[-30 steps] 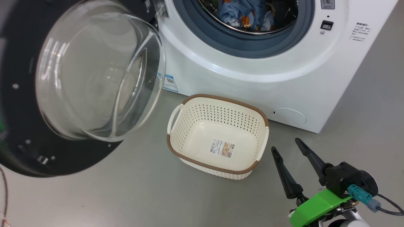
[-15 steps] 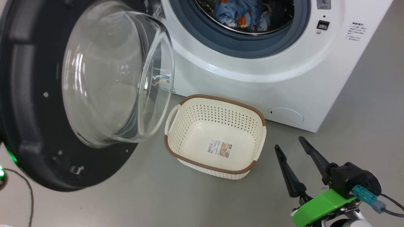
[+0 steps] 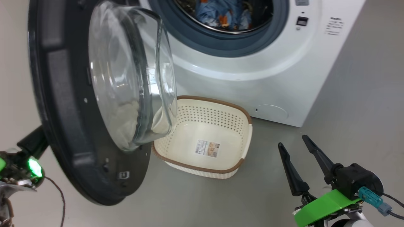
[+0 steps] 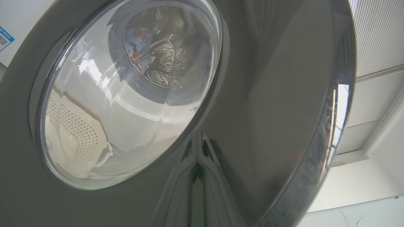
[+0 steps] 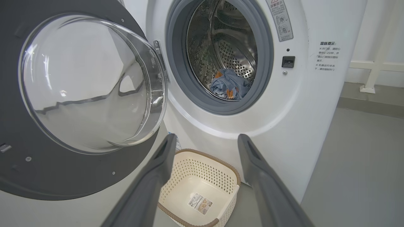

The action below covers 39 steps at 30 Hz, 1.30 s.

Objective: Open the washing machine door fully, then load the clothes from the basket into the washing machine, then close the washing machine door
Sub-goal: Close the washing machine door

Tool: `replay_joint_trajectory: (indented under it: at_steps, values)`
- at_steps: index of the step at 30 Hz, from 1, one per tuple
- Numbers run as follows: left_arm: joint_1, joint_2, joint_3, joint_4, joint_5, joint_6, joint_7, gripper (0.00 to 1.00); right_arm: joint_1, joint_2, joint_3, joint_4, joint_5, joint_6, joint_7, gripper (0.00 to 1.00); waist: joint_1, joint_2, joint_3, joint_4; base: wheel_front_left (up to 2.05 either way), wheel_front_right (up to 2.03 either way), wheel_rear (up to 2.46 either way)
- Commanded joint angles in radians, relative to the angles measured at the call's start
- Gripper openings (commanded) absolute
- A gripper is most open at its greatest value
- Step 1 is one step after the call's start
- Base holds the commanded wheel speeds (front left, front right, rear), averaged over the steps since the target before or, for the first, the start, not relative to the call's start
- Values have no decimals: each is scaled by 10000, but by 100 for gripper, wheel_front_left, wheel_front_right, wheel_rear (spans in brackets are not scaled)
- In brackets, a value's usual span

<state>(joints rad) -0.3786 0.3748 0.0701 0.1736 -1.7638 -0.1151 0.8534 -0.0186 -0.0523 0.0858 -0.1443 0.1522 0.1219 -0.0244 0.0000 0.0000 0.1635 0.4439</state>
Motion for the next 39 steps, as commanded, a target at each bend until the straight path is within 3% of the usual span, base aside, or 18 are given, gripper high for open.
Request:
replay_joint_trajectory:
  at_steps: [1,13,22,29,39]
  values:
    - [-131,352,229,-496,-112,42,189,0,-87,21,254,-226,98,88,-127,100,0,0,-50,-298,0,0,0]
    - [-302,-224,-6,-984,-292,268,128,0,-142,21,300,26,345,88,-516,100,0,0,-81,-1937,0,0,0]
    - [-696,-535,39,-1022,-99,550,-392,0,-289,21,385,293,635,88,-927,100,0,0,252,-3651,0,0,0]
    - [-1198,-612,390,-684,4,562,-924,0,-464,21,388,536,850,88,-1261,100,0,0,590,-4902,0,0,0]
    - [-1903,-506,1075,54,-129,519,-1455,0,-753,21,434,931,1119,88,-1653,100,0,0,983,-6062,0,0,0]
